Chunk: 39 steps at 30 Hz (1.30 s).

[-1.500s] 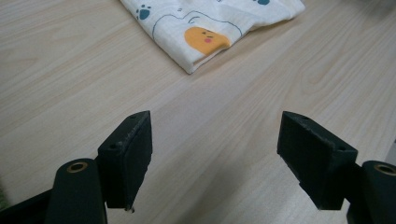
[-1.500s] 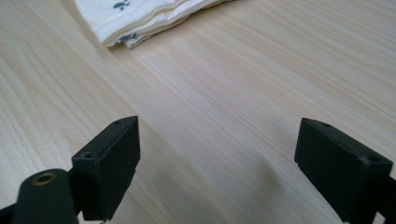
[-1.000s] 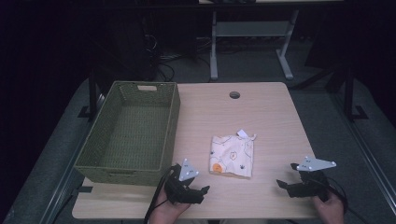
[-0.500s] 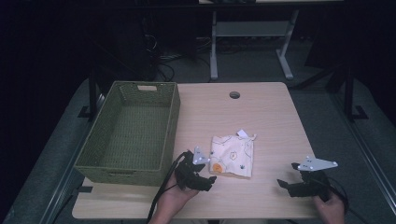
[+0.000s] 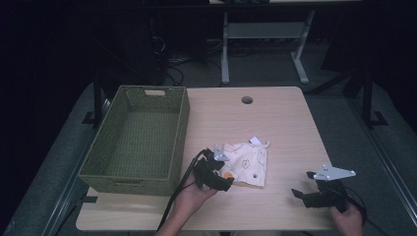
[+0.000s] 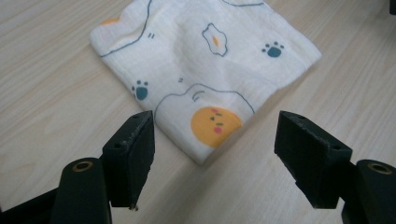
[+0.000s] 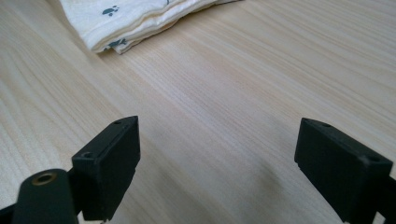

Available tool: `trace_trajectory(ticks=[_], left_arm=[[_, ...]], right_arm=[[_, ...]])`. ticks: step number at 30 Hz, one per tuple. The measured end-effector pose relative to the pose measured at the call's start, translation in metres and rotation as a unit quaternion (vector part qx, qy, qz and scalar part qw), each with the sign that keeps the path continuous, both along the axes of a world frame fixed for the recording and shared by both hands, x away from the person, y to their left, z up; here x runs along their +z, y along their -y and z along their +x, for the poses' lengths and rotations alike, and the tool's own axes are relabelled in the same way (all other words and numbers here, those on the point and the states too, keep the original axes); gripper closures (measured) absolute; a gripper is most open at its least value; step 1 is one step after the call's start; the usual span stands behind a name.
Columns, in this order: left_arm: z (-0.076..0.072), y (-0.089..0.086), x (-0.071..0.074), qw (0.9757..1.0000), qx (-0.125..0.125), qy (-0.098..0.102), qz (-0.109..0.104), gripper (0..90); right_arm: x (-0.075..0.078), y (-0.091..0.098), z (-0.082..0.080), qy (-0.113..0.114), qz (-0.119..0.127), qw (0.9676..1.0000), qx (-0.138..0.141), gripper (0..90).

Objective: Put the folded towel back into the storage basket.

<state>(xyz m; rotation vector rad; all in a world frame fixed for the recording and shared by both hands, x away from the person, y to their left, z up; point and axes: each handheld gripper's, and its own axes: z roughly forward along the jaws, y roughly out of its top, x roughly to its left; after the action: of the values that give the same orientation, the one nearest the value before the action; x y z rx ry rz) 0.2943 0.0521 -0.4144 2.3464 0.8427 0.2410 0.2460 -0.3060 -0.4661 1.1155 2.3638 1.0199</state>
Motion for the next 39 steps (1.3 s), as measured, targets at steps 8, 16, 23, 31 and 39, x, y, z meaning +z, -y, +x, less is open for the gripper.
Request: trace_trajectory(ticks=[8, 16, 23, 31, 39], left_arm=[[0.01, 0.011, 0.002, 0.9999, -0.007, 0.0, 0.011, 30.4], [0.021, 0.023, 0.004, 0.9997, -0.014, -0.005, 0.019, 30.5], [0.027, 0.031, 0.002, 0.9994, -0.016, -0.008, 0.03, 30.8], [0.04, 0.047, -0.003, 0.9984, -0.021, -0.015, 0.049, 30.7], [0.052, 0.064, -0.012, 0.9979, -0.022, -0.024, 0.057, 32.3]], right_arm=[[0.0, 0.0, 0.0, 0.001, 0.0, 1.0, -0.001, 13.7], [0.001, 0.002, 0.0, 0.003, 0.0, 1.0, -0.003, 13.7], [0.001, 0.002, 0.0, 0.003, 0.002, 1.0, -0.003, 13.6], [0.001, 0.001, 0.001, 0.005, 0.001, 1.0, 0.0, 13.6], [0.002, 0.001, 0.001, 0.005, 0.005, 1.0, -0.001, 13.6]])
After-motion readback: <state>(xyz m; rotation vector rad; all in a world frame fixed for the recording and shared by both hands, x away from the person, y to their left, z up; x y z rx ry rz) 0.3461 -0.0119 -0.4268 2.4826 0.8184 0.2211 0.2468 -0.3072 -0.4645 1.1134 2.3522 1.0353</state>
